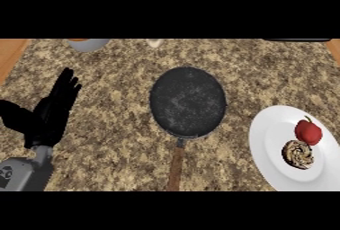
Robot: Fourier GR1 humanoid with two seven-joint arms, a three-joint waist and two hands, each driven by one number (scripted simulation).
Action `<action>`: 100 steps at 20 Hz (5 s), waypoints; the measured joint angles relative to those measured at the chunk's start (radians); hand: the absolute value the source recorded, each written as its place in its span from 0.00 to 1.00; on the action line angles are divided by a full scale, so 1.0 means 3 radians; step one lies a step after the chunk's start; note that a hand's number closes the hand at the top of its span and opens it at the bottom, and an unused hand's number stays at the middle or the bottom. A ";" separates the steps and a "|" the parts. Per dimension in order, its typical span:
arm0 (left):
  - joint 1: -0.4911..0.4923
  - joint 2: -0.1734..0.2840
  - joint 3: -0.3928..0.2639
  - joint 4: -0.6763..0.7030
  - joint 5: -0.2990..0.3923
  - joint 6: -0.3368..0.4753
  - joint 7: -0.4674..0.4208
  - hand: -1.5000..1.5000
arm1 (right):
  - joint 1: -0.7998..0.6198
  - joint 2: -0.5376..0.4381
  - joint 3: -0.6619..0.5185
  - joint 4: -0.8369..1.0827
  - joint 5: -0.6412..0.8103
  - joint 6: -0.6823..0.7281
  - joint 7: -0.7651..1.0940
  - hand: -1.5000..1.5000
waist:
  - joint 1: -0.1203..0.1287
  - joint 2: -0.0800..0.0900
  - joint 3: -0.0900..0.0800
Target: Pick the cupcake from the plate and place it in the pan
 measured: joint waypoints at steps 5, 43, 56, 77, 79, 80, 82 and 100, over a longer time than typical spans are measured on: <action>0.0029 -0.0056 -0.0003 0.0049 -0.0029 -0.0038 -0.0044 0.50 | -0.0099 -0.0134 0.0459 -0.0106 0.0481 -0.0133 0.0012 0.00 | 0.0005 -0.0005 -0.0006; 0.0127 -0.0384 0.0486 -0.0064 -0.0452 -0.0404 0.0193 0.50 | 0.0531 0.0431 0.0753 -0.1104 0.2621 -0.0175 0.0460 0.00 | -0.0081 -0.0026 -0.0008; 0.0137 -0.0581 0.0582 -0.0141 -0.0681 -0.0478 0.0280 0.50 | 0.0266 0.0982 0.0830 -0.0466 0.3263 -0.0311 0.0242 0.00 | -0.0069 -0.0025 -0.0007; 0.0137 -0.0758 0.0762 -0.0137 -0.0837 -0.0662 0.0329 0.50 | 0.0085 0.1554 0.0804 0.0067 0.3691 -0.0618 -0.0187 1.00 | -0.0073 -0.0046 -0.0039; 0.0143 -0.0761 0.0773 -0.0183 -0.0839 -0.0667 0.0374 0.50 | 0.0073 0.1582 0.0782 0.0110 0.3696 -0.0645 -0.0234 1.00 | -0.0072 -0.0050 -0.0045; 0.0135 -0.0760 0.0773 -0.0206 -0.0850 -0.0660 0.0400 0.50 | 0.0059 0.1606 0.0769 0.0157 0.3688 -0.0672 -0.0263 1.00 | -0.0070 -0.0053 -0.0051; 0.0141 -0.0783 0.0762 -0.0198 -0.0882 -0.0661 0.0377 0.50 | 0.0063 0.1621 0.0718 0.0174 0.3656 -0.0691 -0.0312 1.00 | -0.0075 -0.0052 -0.0052; 0.0123 -0.0778 0.0723 -0.0164 -0.0878 -0.0716 0.0446 0.50 | -0.0751 0.3279 0.0689 -0.0535 0.4214 -0.0420 0.3156 1.00 | 0.0053 -0.0135 -0.0050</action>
